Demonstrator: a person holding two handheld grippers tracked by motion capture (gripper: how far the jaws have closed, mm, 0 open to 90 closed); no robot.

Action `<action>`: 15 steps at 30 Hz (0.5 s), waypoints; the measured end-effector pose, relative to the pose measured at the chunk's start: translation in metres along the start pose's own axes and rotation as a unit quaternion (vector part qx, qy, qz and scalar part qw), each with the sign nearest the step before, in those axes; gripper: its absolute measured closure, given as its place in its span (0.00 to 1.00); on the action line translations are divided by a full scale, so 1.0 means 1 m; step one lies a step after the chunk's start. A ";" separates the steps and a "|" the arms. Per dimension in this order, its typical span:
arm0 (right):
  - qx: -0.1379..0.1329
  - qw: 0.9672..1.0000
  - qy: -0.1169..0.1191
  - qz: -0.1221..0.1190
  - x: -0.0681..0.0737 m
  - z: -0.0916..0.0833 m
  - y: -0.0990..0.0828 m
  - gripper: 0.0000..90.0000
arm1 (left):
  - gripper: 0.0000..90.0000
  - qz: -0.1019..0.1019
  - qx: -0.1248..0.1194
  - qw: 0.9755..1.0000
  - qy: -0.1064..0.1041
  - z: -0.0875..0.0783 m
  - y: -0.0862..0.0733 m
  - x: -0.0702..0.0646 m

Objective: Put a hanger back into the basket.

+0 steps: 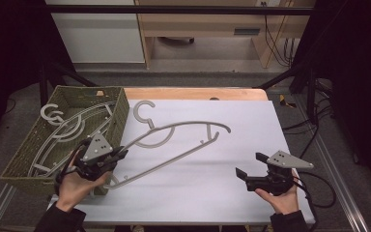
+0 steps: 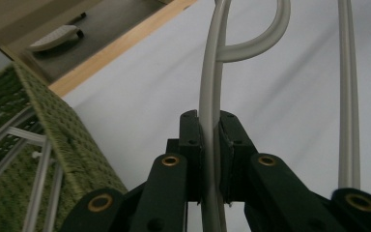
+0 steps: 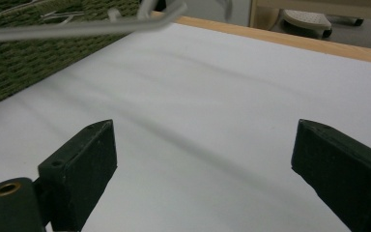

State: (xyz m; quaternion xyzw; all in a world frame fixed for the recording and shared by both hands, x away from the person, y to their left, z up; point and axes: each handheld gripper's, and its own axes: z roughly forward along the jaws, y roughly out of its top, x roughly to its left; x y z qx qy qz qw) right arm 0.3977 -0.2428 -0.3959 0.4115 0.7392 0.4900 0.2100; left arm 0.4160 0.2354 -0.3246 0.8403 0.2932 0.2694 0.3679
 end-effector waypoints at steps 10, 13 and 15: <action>0.006 1.000 -0.015 0.013 -0.006 0.001 -0.009 0.06 | 0.91 -0.026 -0.010 0.999 0.037 -0.020 0.000 0.047; 0.009 1.000 -0.020 0.012 -0.007 0.001 -0.011 0.05 | 0.91 -0.037 -0.016 0.998 0.049 -0.025 -0.003 0.061; 0.007 1.000 -0.022 0.013 -0.008 0.001 -0.011 0.05 | 0.91 -0.042 -0.020 0.997 0.058 -0.030 -0.005 0.071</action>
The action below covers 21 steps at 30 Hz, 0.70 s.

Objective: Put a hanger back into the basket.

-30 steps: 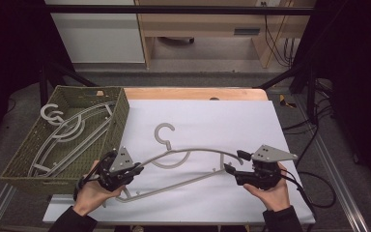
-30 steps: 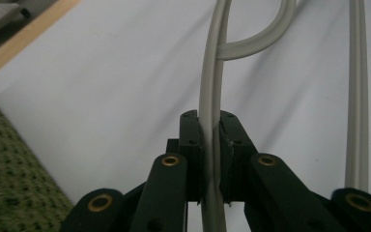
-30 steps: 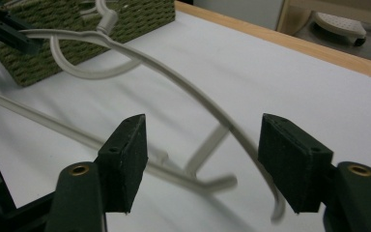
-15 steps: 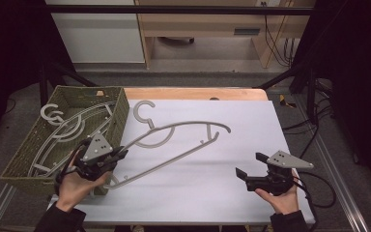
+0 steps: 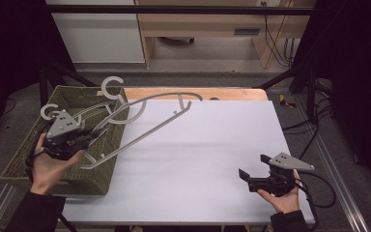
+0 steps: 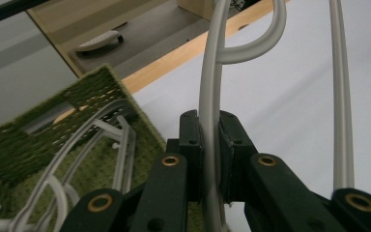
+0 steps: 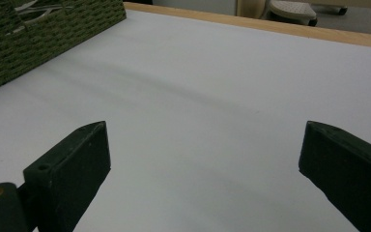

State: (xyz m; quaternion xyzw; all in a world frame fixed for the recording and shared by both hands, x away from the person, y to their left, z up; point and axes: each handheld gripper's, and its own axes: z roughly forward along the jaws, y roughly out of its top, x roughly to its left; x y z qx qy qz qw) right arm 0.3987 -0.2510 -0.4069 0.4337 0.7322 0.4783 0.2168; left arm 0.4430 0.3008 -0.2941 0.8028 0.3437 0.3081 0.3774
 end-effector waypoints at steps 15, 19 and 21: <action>-0.001 1.000 -0.002 0.005 0.001 0.001 0.000 0.03 | 0.91 -0.054 -0.009 0.996 0.072 -0.019 -0.027 0.070; 0.000 1.000 0.000 0.003 0.001 0.001 0.000 0.03 | 0.91 -0.059 -0.002 0.995 0.080 -0.020 -0.038 0.084; 0.000 1.000 -0.001 0.003 0.001 0.002 0.000 0.03 | 0.91 -0.059 0.003 0.995 0.083 -0.020 -0.043 0.090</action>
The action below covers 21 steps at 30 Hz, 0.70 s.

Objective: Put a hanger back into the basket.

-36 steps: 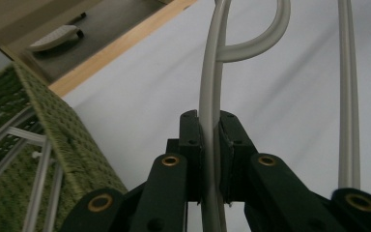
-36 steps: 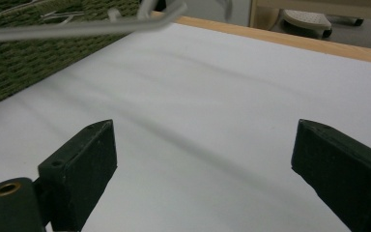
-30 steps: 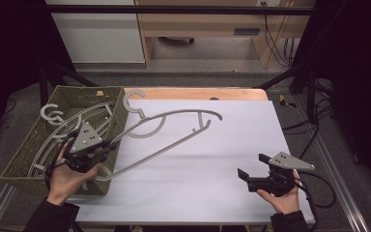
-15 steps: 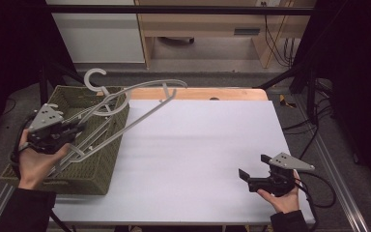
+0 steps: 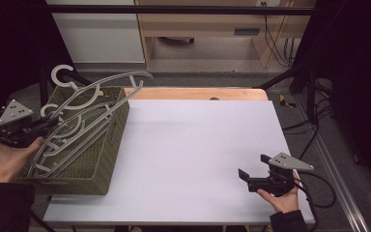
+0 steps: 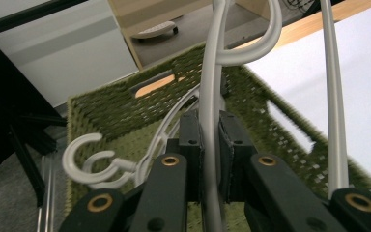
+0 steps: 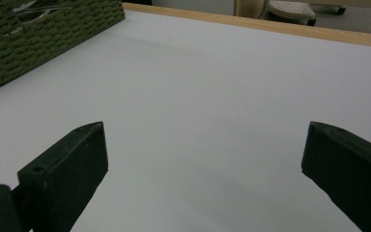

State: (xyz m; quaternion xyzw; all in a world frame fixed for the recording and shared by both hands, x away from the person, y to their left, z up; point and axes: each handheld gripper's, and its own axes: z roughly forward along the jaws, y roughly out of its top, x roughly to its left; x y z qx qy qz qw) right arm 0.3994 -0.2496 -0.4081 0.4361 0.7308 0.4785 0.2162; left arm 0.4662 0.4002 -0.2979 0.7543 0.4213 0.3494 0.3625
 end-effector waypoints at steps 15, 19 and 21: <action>0.004 1.000 0.001 -0.001 0.000 0.002 0.000 0.04 | 0.91 -0.018 0.028 0.999 0.022 0.006 -0.037 0.040; 0.006 1.000 0.001 -0.002 0.000 0.003 -0.001 0.04 | 0.91 -0.024 0.032 0.999 0.029 0.004 -0.045 0.047; 0.006 1.000 0.001 -0.003 0.000 0.003 -0.001 0.04 | 0.91 -0.027 0.035 0.998 0.033 0.003 -0.048 0.051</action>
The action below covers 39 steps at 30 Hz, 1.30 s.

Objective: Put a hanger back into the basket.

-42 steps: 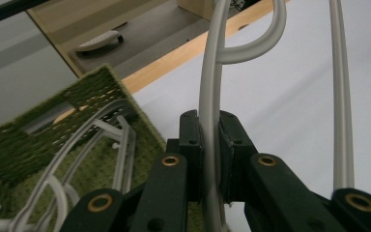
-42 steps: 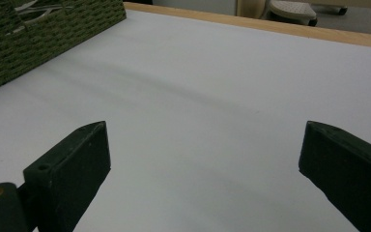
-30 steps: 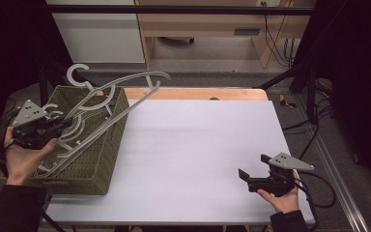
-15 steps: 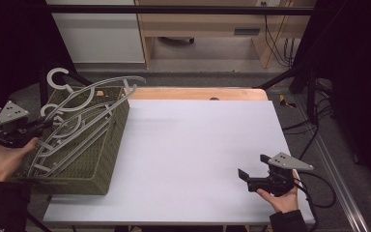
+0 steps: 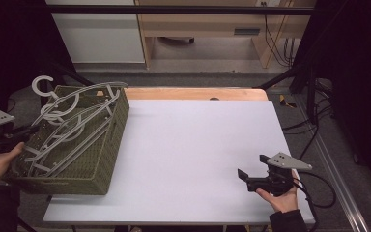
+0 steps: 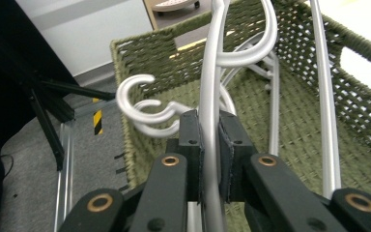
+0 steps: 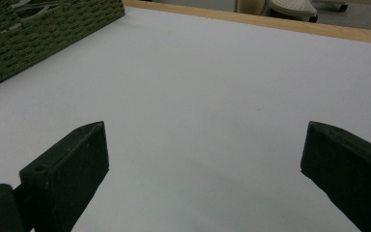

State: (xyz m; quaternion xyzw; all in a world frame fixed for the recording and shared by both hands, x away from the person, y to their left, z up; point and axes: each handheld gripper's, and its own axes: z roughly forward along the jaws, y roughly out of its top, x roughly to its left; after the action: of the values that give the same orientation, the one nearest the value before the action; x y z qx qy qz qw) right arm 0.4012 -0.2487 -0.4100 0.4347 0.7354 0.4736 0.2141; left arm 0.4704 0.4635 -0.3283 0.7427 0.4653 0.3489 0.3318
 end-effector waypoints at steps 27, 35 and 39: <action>0.005 1.000 0.000 0.002 0.000 0.000 0.000 0.04 | 0.91 0.014 0.041 0.999 0.018 0.024 -0.015 -0.009; 0.004 1.000 0.001 0.002 0.000 0.000 0.000 0.04 | 0.90 -0.008 0.076 0.997 0.012 0.033 -0.021 -0.012; 0.005 1.000 0.002 -0.001 0.000 0.000 0.000 0.04 | 0.89 0.006 0.111 0.994 0.013 0.036 -0.018 -0.016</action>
State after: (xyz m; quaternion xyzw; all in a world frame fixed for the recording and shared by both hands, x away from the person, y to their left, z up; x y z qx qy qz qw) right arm 0.4012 -0.2487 -0.4101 0.4342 0.7387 0.4703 0.2111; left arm 0.4862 0.4486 -0.3658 0.7734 0.5009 0.3062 0.2390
